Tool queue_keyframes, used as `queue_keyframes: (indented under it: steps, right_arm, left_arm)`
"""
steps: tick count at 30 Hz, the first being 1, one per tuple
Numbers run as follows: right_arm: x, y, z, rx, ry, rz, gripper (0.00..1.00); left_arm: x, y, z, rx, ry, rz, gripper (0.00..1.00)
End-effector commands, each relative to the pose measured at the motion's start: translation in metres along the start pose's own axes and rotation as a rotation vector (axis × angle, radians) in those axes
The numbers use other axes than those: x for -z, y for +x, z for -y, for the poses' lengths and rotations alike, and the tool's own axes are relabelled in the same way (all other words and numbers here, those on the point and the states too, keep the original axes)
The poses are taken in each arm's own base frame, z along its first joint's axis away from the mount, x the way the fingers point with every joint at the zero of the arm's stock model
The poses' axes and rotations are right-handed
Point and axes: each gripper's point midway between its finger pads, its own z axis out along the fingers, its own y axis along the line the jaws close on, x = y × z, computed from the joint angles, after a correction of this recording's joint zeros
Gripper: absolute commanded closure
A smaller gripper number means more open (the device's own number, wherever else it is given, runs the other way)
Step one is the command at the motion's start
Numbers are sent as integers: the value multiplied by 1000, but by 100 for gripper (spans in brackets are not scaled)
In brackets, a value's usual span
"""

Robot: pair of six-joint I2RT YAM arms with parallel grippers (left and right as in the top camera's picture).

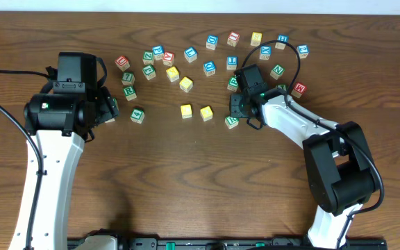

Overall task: Spell out CORL
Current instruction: 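Carry the L block and set it right of the R block, then open and raise the right gripper away from the L block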

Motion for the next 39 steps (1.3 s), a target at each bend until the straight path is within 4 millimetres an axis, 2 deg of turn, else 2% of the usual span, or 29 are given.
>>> queue_keyframes:
  steps: [1, 4, 10, 12, 15, 18, 22, 29, 35, 39]
  right_arm:
    - [4, -6, 0, -9, 6, 15, 57]
    - [17, -15, -3, -1, -1, 34, 52]
    - [52, -30, -8, -6, -25, 87, 54]
    - [64, -29, -8, -22, -28, 83, 61]
    - [73, -19, -5, -63, -23, 44, 76]
    - [73, 1, -4, -74, -18, -36, 91]
    - [66, 29, -1, -70, 17, -124, 99]
    - [50, 56, -8, -24, 32, -179, 99]
    - [36, 70, -12, 1, 43, -210, 99]
    - [34, 71, -14, 8, 40, -209, 99]
  left_arm:
    - [2, -5, -2, 11, -12, 11, 9]
    - [2, -5, -2, 11, -12, 11, 9]
    - [2, -5, -2, 11, -12, 11, 9]
    - [2, -5, -2, 11, -12, 11, 9]
    - [2, -5, -2, 11, -12, 11, 9]
    - [2, -5, -2, 11, -12, 11, 9]
    - [2, -5, -2, 11, -12, 11, 9]
    - [2, -5, -2, 11, -12, 11, 9]
    - [2, -5, -2, 11, -12, 11, 9]
    - [2, -5, -2, 11, -12, 11, 9]
